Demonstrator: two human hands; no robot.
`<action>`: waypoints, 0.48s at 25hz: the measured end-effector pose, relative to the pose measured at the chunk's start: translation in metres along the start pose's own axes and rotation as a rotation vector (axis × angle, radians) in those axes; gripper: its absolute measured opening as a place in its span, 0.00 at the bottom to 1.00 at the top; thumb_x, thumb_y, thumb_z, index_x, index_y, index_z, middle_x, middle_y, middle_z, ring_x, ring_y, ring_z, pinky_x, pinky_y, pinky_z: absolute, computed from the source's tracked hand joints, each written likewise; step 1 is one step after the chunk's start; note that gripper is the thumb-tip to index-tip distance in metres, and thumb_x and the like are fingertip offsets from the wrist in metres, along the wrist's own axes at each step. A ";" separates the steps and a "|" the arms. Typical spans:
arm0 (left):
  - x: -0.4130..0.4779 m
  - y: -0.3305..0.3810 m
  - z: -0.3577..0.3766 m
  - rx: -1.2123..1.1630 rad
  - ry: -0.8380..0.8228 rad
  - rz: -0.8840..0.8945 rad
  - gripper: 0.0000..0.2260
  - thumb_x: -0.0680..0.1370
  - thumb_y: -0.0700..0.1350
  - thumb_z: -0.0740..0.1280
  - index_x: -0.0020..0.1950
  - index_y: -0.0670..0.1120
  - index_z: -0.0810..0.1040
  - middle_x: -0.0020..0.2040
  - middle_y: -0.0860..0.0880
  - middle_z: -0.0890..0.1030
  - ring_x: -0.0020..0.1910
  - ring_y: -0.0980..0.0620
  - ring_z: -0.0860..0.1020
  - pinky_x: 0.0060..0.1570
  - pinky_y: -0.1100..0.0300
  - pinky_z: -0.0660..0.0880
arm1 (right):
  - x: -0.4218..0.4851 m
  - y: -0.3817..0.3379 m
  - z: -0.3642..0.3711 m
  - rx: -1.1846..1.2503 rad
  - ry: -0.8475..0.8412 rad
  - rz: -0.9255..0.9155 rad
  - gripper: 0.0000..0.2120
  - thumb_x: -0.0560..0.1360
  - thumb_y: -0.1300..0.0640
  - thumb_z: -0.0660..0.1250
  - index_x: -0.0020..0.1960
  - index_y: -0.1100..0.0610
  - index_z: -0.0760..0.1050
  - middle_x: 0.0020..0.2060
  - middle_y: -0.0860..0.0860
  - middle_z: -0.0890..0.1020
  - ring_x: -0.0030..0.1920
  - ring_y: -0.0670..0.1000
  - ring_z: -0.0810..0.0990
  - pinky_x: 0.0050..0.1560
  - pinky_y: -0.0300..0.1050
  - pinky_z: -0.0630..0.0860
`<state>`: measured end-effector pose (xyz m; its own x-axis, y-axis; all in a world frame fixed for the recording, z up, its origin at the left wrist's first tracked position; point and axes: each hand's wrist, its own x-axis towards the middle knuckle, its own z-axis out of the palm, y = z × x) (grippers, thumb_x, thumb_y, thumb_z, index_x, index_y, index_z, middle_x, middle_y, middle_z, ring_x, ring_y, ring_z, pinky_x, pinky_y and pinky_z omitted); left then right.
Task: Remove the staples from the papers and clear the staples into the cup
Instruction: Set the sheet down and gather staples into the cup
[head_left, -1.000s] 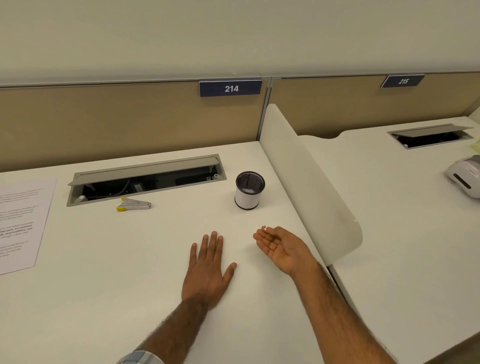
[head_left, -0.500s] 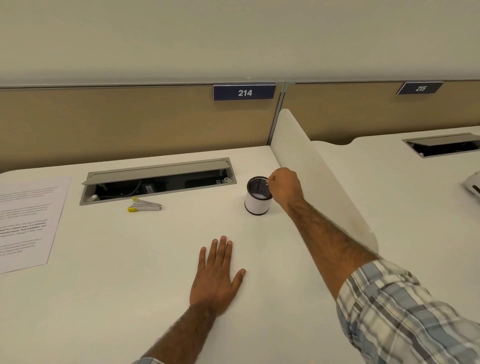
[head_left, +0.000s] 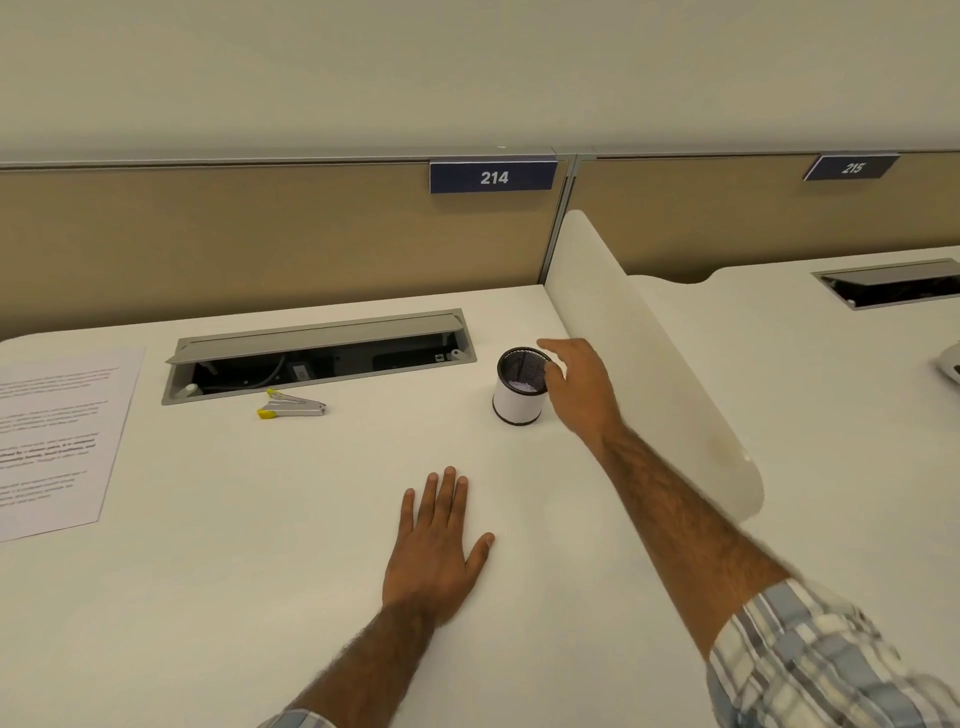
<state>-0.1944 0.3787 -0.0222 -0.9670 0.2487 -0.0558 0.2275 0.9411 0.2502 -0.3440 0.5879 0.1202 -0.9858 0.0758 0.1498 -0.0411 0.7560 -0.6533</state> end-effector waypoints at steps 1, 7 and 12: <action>0.000 0.000 0.000 0.006 0.004 -0.001 0.35 0.84 0.66 0.43 0.85 0.49 0.39 0.85 0.51 0.38 0.83 0.50 0.36 0.80 0.46 0.38 | -0.022 0.009 0.004 0.029 0.055 0.030 0.20 0.76 0.67 0.60 0.65 0.57 0.77 0.61 0.55 0.79 0.63 0.55 0.75 0.66 0.41 0.66; 0.001 -0.001 0.003 0.029 -0.014 -0.003 0.35 0.83 0.66 0.41 0.84 0.48 0.38 0.85 0.50 0.37 0.83 0.50 0.35 0.81 0.45 0.39 | -0.172 0.069 0.054 -0.400 -0.102 0.130 0.24 0.77 0.55 0.59 0.73 0.56 0.70 0.67 0.56 0.75 0.67 0.60 0.73 0.62 0.57 0.72; 0.000 0.000 0.001 0.025 -0.019 -0.013 0.35 0.83 0.67 0.40 0.84 0.49 0.35 0.84 0.51 0.34 0.83 0.51 0.33 0.81 0.46 0.38 | -0.189 0.069 0.065 -0.632 -0.228 0.133 0.33 0.79 0.39 0.43 0.80 0.52 0.56 0.78 0.55 0.60 0.78 0.59 0.60 0.70 0.59 0.64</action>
<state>-0.1946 0.3794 -0.0235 -0.9675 0.2407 -0.0775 0.2182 0.9496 0.2252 -0.1709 0.5832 -0.0015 -0.9884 0.1078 -0.1069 0.1172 0.9893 -0.0863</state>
